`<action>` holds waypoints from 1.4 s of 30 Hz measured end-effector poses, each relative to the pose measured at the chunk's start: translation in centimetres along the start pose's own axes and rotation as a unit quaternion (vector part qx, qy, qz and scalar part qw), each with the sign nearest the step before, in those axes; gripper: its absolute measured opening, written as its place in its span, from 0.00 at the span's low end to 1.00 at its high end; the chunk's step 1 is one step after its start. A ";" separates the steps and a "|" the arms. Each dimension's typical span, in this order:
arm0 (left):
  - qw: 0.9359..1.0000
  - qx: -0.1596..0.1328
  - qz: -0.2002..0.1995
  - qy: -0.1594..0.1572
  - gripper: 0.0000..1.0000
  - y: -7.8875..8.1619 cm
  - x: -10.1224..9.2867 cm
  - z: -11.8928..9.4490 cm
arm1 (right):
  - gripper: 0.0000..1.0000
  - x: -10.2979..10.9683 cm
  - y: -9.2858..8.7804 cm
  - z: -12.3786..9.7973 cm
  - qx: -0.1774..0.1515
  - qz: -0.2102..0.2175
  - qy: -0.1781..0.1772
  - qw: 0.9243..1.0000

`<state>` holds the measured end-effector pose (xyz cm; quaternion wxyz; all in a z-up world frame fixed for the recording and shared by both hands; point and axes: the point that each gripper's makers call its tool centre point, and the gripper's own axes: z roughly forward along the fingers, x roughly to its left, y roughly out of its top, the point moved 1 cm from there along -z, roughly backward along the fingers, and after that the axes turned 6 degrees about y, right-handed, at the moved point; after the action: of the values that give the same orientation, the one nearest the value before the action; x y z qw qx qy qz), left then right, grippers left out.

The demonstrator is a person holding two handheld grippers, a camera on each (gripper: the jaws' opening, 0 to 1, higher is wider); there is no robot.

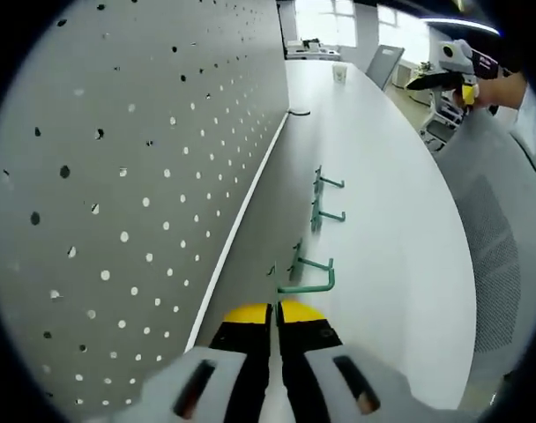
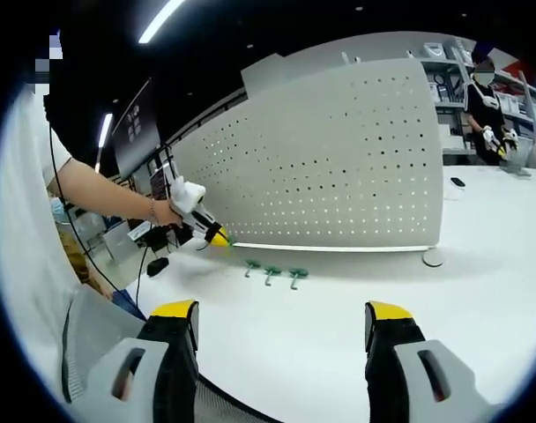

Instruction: Insert the hook assembly into the mounting plate slot until the hook locks in place.

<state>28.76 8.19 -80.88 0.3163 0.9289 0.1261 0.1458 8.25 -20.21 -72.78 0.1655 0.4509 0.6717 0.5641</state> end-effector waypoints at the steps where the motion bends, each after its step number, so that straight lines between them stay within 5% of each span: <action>1: 1.000 -0.005 -0.005 0.002 0.02 0.2 0.0 -0.2 | 0.74 0.0 0.0 0.0 0.000 0.000 0.000 1.000; 10: 0.997 -0.050 -0.050 0.025 0.02 1.7 0.2 -1.7 | 0.74 0.5 0.4 0.3 -0.007 -0.002 0.007 1.000; 32: 0.985 -0.138 -0.084 0.057 0.02 5.0 -1.2 -4.9 | 0.74 0.9 1.6 0.4 -0.027 -0.003 0.016 1.000; 42: 0.970 -0.195 -0.101 0.100 0.02 6.6 -1.7 -7.0 | 0.74 1.2 2.1 0.5 -0.031 -0.005 0.019 0.999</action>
<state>25.73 6.43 -71.82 0.4900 0.8125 0.2196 0.2272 8.82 -19.10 -70.74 0.1691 0.4313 0.6588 0.5928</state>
